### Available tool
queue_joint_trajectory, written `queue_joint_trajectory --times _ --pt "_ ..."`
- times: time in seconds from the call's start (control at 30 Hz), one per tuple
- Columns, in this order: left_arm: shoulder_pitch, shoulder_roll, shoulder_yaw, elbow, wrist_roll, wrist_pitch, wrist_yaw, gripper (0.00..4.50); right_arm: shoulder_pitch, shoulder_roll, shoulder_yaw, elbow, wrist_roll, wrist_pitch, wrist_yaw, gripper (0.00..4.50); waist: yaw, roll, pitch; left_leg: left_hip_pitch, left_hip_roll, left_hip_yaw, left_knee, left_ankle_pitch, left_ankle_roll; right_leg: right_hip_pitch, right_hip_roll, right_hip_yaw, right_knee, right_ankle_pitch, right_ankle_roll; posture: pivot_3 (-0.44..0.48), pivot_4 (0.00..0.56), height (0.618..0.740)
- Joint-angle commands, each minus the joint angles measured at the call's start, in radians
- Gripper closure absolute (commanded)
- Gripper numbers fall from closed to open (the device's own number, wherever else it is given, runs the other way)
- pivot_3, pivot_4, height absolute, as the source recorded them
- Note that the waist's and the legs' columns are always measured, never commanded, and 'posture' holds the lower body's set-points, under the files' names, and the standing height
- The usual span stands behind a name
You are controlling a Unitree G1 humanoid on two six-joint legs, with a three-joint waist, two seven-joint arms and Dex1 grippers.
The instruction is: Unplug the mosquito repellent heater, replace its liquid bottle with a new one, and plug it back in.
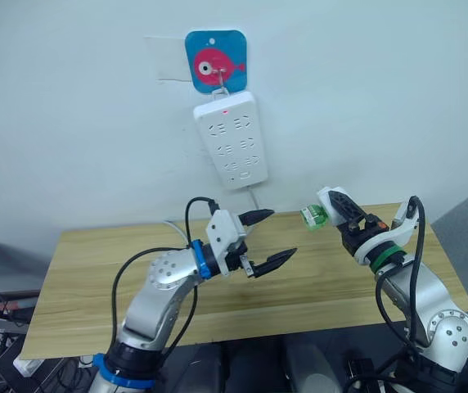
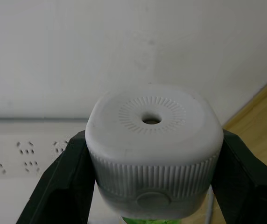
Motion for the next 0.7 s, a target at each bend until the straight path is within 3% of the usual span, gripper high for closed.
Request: queue_joint_trajectory --times 0.03,0.33,0.7 --pt "-0.056 -0.051 -0.023 0.058 0.032 -0.071 0.036 0.04 0.008 -0.013 0.072 -0.089 0.087 -0.087 -0.033 1.58 -0.003 0.0 0.002 0.0 0.001 0.0 0.0 0.0 0.0 0.0 0.001 0.0 0.0 0.0 0.0 -0.211 0.261 0.74" --pt "-0.129 -0.126 -0.053 0.208 0.073 -0.172 0.054 0.04 0.066 -0.104 0.224 -0.17 0.127 -0.219 -0.039 1.58 -0.02 -0.003 0.003 -0.001 0.002 0.001 0.0 0.0 0.0 0.0 0.005 0.001 -0.001 0.0 0.0 -0.24 0.258 0.74" --pt "-0.153 -0.13 -0.044 0.231 0.059 -0.197 0.05 0.04 0.09 -0.177 0.294 -0.169 0.126 -0.324 -0.023 1.58 -0.02 -0.003 0.004 -0.001 0.003 0.001 0.001 0.0 0.0 0.0 0.007 0.001 -0.001 0.0 0.0 -0.24 0.259 0.74"
